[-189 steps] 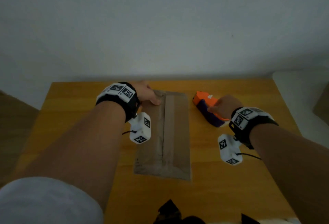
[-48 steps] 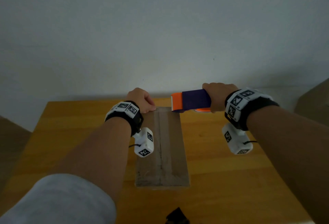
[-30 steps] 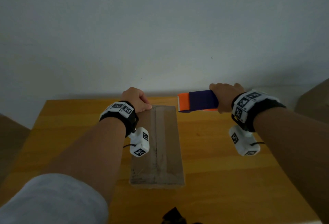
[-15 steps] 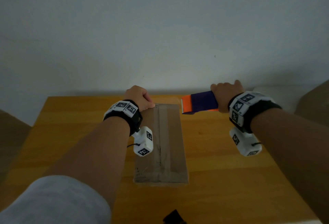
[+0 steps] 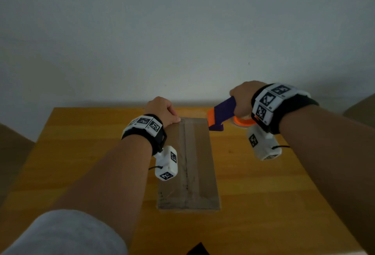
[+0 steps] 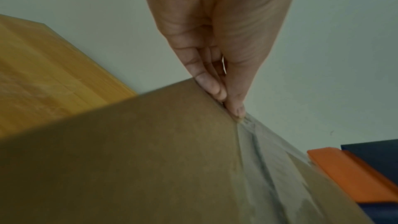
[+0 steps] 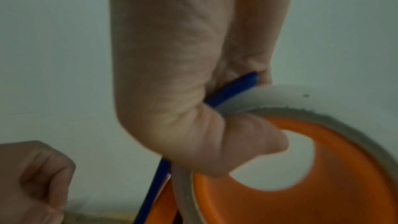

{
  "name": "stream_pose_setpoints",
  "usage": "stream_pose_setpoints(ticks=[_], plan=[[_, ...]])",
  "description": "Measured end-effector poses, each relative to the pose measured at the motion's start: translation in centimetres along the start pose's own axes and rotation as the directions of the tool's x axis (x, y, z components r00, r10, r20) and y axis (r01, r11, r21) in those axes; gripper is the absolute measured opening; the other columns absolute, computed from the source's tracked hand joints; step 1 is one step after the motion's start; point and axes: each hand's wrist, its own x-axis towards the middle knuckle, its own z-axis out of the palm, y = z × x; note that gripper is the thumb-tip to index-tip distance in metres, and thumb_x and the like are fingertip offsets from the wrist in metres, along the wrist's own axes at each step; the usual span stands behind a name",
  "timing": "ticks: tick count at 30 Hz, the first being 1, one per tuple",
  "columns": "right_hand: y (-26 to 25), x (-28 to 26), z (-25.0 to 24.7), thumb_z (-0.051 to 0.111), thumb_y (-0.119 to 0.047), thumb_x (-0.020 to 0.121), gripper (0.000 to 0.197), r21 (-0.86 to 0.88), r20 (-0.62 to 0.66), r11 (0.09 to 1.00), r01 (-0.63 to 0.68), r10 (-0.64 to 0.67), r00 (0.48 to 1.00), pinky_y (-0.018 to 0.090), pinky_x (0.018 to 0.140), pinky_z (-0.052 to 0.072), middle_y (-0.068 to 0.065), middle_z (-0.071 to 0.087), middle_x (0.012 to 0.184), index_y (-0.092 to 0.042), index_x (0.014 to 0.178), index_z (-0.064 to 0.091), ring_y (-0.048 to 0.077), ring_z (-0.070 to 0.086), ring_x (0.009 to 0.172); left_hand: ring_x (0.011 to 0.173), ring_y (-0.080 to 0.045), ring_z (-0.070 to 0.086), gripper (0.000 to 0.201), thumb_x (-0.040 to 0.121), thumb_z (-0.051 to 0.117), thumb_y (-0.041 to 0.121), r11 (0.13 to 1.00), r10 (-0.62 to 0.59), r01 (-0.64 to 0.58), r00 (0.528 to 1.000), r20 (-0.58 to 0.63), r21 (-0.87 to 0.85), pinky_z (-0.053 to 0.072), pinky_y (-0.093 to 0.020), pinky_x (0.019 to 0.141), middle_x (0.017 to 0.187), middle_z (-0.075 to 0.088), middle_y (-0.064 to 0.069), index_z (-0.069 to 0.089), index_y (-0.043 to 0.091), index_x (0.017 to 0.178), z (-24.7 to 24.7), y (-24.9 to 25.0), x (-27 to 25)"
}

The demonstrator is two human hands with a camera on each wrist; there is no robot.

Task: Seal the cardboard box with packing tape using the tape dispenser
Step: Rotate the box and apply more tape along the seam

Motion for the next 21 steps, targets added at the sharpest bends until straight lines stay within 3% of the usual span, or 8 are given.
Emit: stream_pose_setpoints(ticks=[4,6,8,10,12,14,17,21], plan=[[-0.5,0.0,-1.3,0.063,-0.023,0.071,0.023,0.051,0.021,0.999,-0.004,0.003,1.000,0.021,0.047,0.031,-0.002,0.041,0.055,-0.020,0.060,0.043,0.012,0.033,0.044,0.069,-0.014,0.065,0.017,0.070,0.082,0.021,1.000,-0.006,0.006,1.000,0.010,-0.014,0.059,-0.036,0.078,0.060,0.064,0.008,0.068,0.019,0.062,-0.1,-0.1,0.0],[-0.9,-0.3,-2.4,0.072,-0.029,0.072,0.034,0.070,0.089,0.997,-0.014,0.008,0.996,0.030,0.058,0.040,-0.005,0.041,0.059,-0.027,0.058,0.041,0.012,0.035,0.049,0.068,-0.014,0.065,0.016,0.070,0.082,0.021,1.000,0.001,-0.001,1.000,0.018,-0.010,0.060,-0.036,0.078,0.061,0.064,0.008,0.068,0.019,0.062,-0.1,-0.1,0.0],[-1.4,-0.6,-3.1,0.073,-0.032,0.073,0.027,-0.013,0.004,1.000,0.020,-0.020,1.000,0.031,0.070,0.039,-0.006,0.042,0.063,-0.025,0.065,0.049,0.015,0.042,0.057,0.068,-0.014,0.065,0.017,0.070,0.082,0.021,1.000,0.002,-0.002,1.000,0.022,-0.008,0.060,-0.035,0.078,0.060,0.064,0.008,0.068,0.018,0.062,-0.2,0.0,0.0],[-2.5,-0.7,-3.2,0.067,-0.028,0.080,0.011,-0.101,-0.059,0.992,0.070,-0.076,0.995,0.029,0.071,0.036,-0.002,0.051,0.073,-0.020,0.082,0.061,0.019,0.052,0.072,0.069,-0.014,0.065,0.018,0.071,0.082,0.021,1.000,0.000,0.000,1.000,0.026,-0.005,0.059,-0.035,0.079,0.059,0.063,0.008,0.067,0.019,0.060,-0.3,0.1,0.0],[-4.3,-0.7,-2.0,0.059,-0.020,0.088,0.018,-0.228,-0.016,0.968,0.105,-0.111,0.994,0.027,0.069,0.037,0.001,0.054,0.069,-0.009,0.074,0.060,0.020,0.057,0.070,0.072,-0.017,0.067,0.021,0.071,0.081,0.021,1.000,0.003,-0.002,0.999,0.037,-0.008,0.059,-0.036,0.079,0.060,0.063,0.008,0.065,0.022,0.057,-0.3,0.1,0.1],[-5.6,-0.4,0.3,0.063,-0.025,0.086,0.016,-0.281,0.040,0.953,0.114,-0.107,0.993,0.027,0.065,0.041,0.000,0.050,0.064,-0.012,0.077,0.063,0.019,0.058,0.071,0.075,-0.018,0.068,0.023,0.071,0.081,0.020,1.000,0.004,-0.003,1.000,0.031,-0.027,0.059,-0.036,0.079,0.065,0.066,0.005,0.064,0.023,0.056,-0.3,0.0,0.0],[-4.3,0.1,3.5,0.073,-0.043,0.075,0.040,-0.081,0.076,0.997,0.003,0.003,0.997,0.031,0.066,0.047,0.003,0.060,0.076,-0.011,0.098,0.066,0.022,0.061,0.076,0.076,-0.017,0.068,0.022,0.072,0.081,0.020,0.999,0.011,-0.011,1.000,0.021,-0.036,0.059,-0.036,0.078,0.070,0.068,0.003,0.064,0.022,0.057,-0.1,-0.4,0.0],[-0.9,1.0,5.5,0.064,-0.066,0.073,0.056,0.160,0.032,0.973,-0.166,0.163,0.986,0.030,0.060,0.045,0.000,0.052,0.066,-0.012,0.081,0.051,0.021,0.055,0.066,0.071,-0.016,0.066,0.021,0.071,0.081,0.022,0.999,-0.002,0.003,1.000,0.023,-0.047,0.059,-0.035,0.077,0.062,0.064,0.008,0.065,0.021,0.058,-0.1,-0.5,0.2]])
